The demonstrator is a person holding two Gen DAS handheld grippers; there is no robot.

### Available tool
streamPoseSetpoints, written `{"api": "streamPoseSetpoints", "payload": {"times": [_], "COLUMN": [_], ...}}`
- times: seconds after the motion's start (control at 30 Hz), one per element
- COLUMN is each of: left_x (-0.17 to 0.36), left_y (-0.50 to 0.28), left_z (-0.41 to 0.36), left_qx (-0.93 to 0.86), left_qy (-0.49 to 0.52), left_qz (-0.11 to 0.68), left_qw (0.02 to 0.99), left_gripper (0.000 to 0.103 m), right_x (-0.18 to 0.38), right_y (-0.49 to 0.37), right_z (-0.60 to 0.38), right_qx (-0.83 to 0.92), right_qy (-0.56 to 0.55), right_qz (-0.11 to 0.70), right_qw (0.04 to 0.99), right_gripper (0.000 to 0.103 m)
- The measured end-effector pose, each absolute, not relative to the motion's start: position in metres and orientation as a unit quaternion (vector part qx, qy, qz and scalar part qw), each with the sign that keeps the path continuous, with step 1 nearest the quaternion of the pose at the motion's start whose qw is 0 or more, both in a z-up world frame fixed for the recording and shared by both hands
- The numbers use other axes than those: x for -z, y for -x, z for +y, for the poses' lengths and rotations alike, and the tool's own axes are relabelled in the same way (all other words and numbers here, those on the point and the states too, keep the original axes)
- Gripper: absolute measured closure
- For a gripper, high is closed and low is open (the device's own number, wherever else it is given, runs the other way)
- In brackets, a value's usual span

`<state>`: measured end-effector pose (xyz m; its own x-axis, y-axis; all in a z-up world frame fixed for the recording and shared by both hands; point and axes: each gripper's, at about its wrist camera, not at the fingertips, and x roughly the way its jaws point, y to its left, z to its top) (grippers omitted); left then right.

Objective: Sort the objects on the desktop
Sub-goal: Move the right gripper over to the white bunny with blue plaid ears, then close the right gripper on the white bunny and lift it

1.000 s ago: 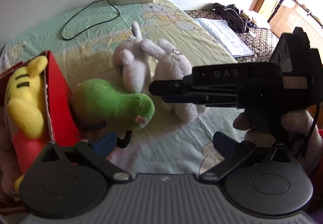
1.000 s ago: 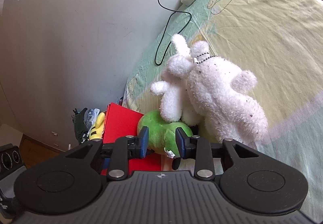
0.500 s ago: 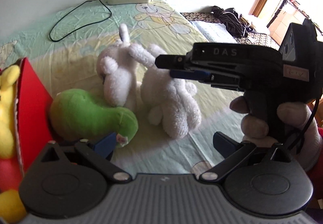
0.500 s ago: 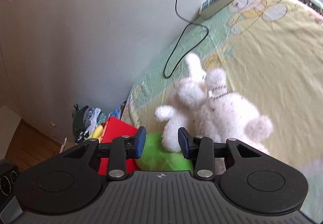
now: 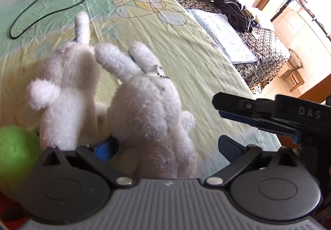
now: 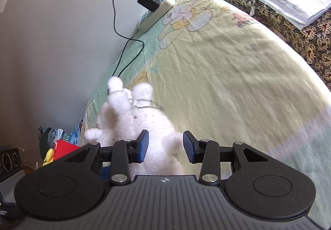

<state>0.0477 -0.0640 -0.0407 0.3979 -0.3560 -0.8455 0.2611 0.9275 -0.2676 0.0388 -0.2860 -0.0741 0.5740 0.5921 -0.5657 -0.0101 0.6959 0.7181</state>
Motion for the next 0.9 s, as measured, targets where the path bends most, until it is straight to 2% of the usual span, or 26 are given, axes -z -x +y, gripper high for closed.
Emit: {"api": "streamPoseSetpoints", "payload": {"times": [0.3, 0.47, 0.6, 0.77, 0.9], "left_x": [0.014, 0.025, 0.03, 0.025, 0.042], "left_y": [-0.046, -0.05, -0.046, -0.048, -0.069], "left_z": [-0.108, -0.134, -0.152, -0.146, -0.134], "left_qx": [0.243, 0.309, 0.331, 0.335, 0.302], "left_qy": [0.0, 0.019, -0.005, -0.001, 0.025], "left_qz": [0.475, 0.508, 0.51, 0.498, 0.523], "left_qw": [0.846, 0.804, 0.794, 0.8, 0.796], "left_gripper": [0.001, 0.001, 0.001, 0.001, 0.001], "right_x": [0.063, 0.066, 0.067, 0.068, 0.074], "right_y": [-0.036, -0.041, -0.045, -0.05, -0.059], "right_z": [-0.327, -0.343, -0.358, -0.375, -0.383], "right_qx": [-0.175, -0.17, -0.174, -0.168, -0.16], "right_qy": [-0.384, -0.41, -0.431, -0.44, -0.438], "right_qz": [0.382, 0.372, 0.363, 0.354, 0.358], "right_qw": [0.822, 0.815, 0.807, 0.808, 0.809], "right_gripper": [0.062, 0.062, 0.062, 0.061, 0.061]}}
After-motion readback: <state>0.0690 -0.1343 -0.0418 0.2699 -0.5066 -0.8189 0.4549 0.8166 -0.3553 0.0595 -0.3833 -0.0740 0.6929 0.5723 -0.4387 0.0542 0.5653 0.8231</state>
